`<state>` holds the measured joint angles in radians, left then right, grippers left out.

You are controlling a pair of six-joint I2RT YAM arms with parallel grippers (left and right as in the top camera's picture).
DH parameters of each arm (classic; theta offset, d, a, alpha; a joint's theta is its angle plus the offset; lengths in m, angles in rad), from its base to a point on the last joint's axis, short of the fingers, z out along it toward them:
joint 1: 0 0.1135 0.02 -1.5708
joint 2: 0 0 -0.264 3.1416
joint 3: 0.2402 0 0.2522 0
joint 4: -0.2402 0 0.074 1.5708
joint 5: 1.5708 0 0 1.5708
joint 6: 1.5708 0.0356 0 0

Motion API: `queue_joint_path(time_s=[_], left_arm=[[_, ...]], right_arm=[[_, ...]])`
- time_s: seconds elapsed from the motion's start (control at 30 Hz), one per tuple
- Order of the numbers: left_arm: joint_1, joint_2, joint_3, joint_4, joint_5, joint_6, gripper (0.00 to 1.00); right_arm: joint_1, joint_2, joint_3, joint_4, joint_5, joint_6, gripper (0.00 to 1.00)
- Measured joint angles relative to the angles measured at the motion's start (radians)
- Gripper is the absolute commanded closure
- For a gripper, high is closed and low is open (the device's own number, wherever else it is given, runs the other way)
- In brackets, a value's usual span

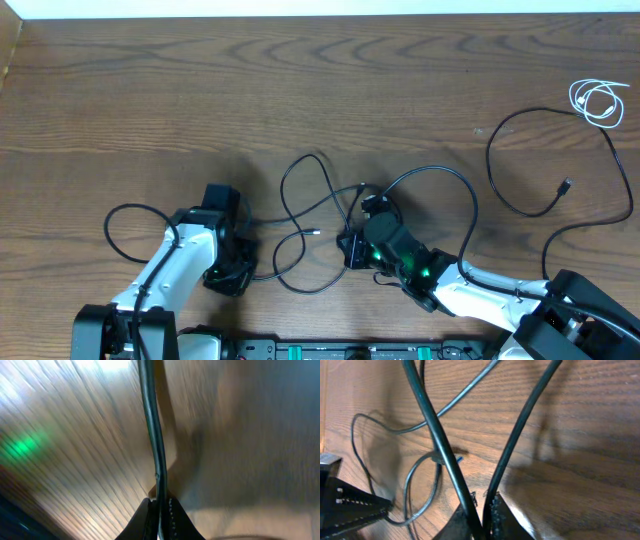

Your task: Untangle cables

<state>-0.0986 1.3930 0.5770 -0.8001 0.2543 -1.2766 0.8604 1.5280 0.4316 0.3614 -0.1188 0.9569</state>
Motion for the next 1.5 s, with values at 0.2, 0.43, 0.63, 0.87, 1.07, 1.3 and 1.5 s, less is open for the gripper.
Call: queue_joint_path(time_s=[0.2,0.43,0.63,0.87,1.07,1.3,1.5], left_arm=[[0.000,0.000,-0.001,0.006,0.084,-0.007,0.92],[0.000,0.000,-0.004,0.053,0.155,-0.007,0.92],[-0.015,0.000,-0.008,0.128,0.227,-0.007,0.92],[-0.113,0.000,-0.010,0.257,0.272,-0.034,0.92],[-0.171,0.000,-0.011,0.369,0.280,-0.087,0.92],[-0.219,0.000,-0.011,0.457,0.294,-0.111,0.92],[-0.233,0.000,-0.011,0.502,0.337,-0.141,0.92]], right_arm=[[0.000,0.001,0.000,0.024,-0.027,0.000,0.76],[-0.002,0.001,0.000,0.023,-0.043,-0.002,0.69],[-0.002,0.001,-0.001,0.020,-0.045,-0.001,0.68],[-0.002,0.001,-0.001,0.019,-0.056,-0.001,0.66],[-0.002,0.001,-0.001,0.018,-0.061,0.000,0.60],[-0.003,0.001,-0.001,0.018,-0.068,0.000,0.57],[-0.003,0.001,-0.001,0.018,-0.069,0.000,0.53]])
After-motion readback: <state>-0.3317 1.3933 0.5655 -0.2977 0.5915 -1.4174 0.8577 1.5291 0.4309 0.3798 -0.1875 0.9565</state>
